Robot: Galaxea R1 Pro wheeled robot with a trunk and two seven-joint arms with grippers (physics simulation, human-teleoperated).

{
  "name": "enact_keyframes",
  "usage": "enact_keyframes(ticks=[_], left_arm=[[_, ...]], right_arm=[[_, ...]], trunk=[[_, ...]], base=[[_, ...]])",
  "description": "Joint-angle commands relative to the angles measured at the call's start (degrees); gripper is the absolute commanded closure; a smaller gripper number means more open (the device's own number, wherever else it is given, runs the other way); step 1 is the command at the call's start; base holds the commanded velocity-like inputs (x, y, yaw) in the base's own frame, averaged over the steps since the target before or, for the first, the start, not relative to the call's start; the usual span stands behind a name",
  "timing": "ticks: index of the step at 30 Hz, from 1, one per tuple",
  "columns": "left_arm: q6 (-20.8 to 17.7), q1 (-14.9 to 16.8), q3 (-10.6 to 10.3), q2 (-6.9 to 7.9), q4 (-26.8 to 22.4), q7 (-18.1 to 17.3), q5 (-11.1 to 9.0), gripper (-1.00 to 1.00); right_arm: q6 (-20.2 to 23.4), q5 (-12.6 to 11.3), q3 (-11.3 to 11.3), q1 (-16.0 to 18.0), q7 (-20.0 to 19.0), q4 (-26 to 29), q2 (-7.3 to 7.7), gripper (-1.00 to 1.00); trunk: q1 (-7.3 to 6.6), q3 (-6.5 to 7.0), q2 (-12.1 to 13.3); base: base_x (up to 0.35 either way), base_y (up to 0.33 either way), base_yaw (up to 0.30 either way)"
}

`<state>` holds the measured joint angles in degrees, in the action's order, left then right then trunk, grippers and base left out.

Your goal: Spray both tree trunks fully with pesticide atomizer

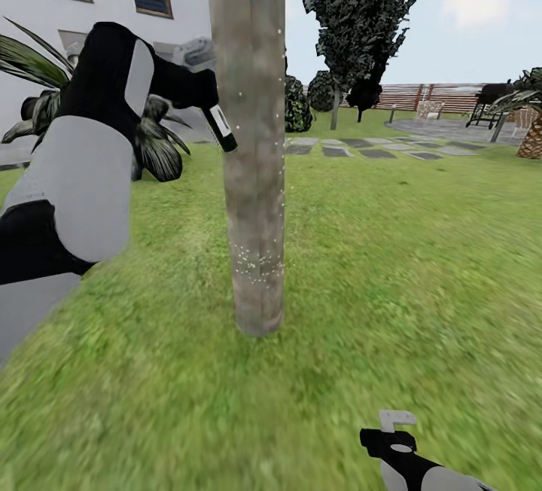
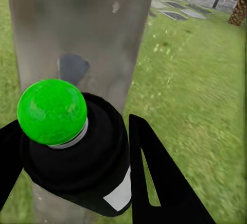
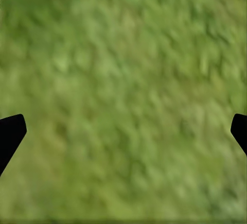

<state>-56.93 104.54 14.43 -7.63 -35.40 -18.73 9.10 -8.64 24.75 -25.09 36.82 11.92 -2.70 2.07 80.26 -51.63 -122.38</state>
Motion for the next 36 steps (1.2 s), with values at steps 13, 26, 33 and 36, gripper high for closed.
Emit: enact_keyframes(ticks=[13,26,33,36], left_arm=[[-0.02,6.27,0.54,0.13,10.38,-0.42,-12.90,1.00],[4.61,6.29,0.81,3.81,28.62,0.19,-11.20,1.00],[11.90,2.88,0.93,4.10,33.40,0.12,-9.92,1.00],[16.17,-1.06,0.94,3.06,33.53,0.10,-9.90,1.00]], right_arm=[[-0.41,0.56,-0.49,0.10,0.32,-0.28,0.10,-1.00],[-0.41,0.56,-0.49,0.10,0.31,-0.28,0.15,-1.00],[-0.41,0.56,-0.49,0.10,0.30,-0.28,0.22,-1.00],[-0.41,0.56,-0.49,0.10,0.32,-0.28,0.22,-1.00]], trunk=[[0.00,-0.07,-0.02],[0.00,-0.07,-0.02],[0.00,-0.07,-0.02],[0.00,-0.07,-0.02]], base=[[0.000,0.000,0.000],[0.000,0.000,0.000],[0.000,0.000,0.000],[0.000,0.000,0.000]])
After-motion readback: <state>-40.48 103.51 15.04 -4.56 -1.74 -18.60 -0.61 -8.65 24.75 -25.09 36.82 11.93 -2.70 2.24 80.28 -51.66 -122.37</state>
